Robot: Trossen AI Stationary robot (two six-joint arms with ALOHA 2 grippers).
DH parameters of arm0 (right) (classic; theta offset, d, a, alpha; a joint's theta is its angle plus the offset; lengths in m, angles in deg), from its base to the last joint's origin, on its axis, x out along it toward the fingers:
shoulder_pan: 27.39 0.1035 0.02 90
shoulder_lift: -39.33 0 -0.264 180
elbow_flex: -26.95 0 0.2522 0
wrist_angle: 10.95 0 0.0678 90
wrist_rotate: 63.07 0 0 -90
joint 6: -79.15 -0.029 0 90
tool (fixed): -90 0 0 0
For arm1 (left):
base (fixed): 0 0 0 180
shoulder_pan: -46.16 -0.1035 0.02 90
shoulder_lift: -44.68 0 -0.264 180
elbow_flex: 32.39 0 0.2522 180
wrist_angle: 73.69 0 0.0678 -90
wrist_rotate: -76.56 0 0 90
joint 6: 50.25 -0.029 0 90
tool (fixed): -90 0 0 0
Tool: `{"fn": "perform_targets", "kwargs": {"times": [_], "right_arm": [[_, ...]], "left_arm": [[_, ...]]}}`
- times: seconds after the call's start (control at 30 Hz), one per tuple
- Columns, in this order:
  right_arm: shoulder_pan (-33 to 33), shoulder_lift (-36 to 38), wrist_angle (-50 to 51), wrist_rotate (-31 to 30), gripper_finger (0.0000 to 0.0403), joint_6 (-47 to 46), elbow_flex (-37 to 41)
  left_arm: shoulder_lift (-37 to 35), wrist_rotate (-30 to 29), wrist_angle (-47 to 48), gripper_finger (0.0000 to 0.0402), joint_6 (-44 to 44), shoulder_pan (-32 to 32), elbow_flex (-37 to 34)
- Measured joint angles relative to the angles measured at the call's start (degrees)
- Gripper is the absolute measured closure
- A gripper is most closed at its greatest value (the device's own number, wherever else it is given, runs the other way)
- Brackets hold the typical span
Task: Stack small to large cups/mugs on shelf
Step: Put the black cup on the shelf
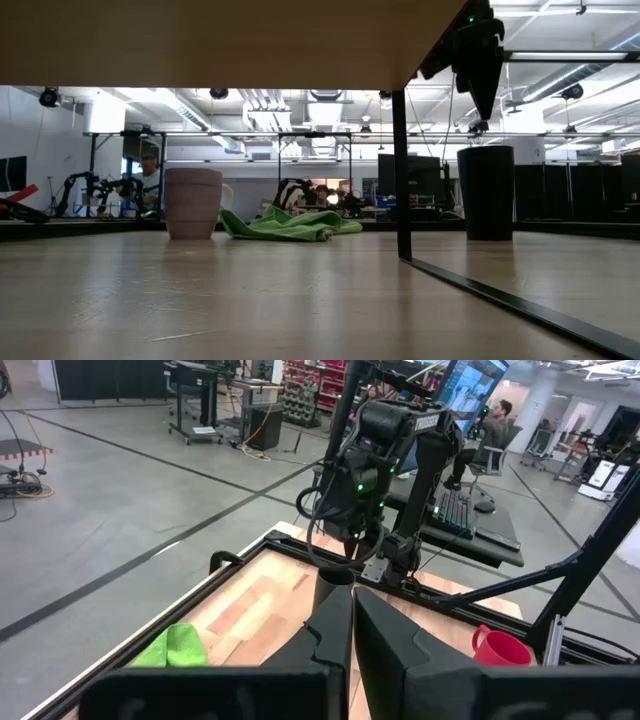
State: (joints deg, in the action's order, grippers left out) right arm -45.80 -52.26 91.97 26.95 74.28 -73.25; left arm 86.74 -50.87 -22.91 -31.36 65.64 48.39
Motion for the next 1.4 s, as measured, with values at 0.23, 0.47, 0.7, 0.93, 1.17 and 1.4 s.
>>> {"fn": "perform_targets", "kwargs": {"times": [0.23,0.47,0.7,0.93,1.17,1.4], "right_arm": [[0.0,-3.0,-1.5,0.0,0.0321,0.0,0.0],[0.0,-5.2,-2.1,0.0,0.0321,-1.2,0.0],[0.0,-6.6,-2.6,0.2,0.0321,-3.5,0.0],[0.0,-6.7,-4.1,1.3,0.0321,-6.6,2.0],[0.0,-6.7,-6.0,3.6,0.0321,-7.1,5.1],[0.0,-6.7,-9.7,3.1,0.0321,-7.1,7.7]], "left_arm": [[0.0,0.0,0.0,0.0402,0.0,0.0,0.0],[0.0,0.0,0.0,0.0402,0.0,0.0,0.0],[0.5,0.0,0.0,0.0402,0.0,0.0,0.0],[0.8,0.1,0.0,0.0402,0.0,0.0,0.0],[0.8,0.2,0.0,0.0402,-0.1,0.0,0.0],[0.8,0.2,0.0,0.0402,-0.1,0.0,0.0]]}}
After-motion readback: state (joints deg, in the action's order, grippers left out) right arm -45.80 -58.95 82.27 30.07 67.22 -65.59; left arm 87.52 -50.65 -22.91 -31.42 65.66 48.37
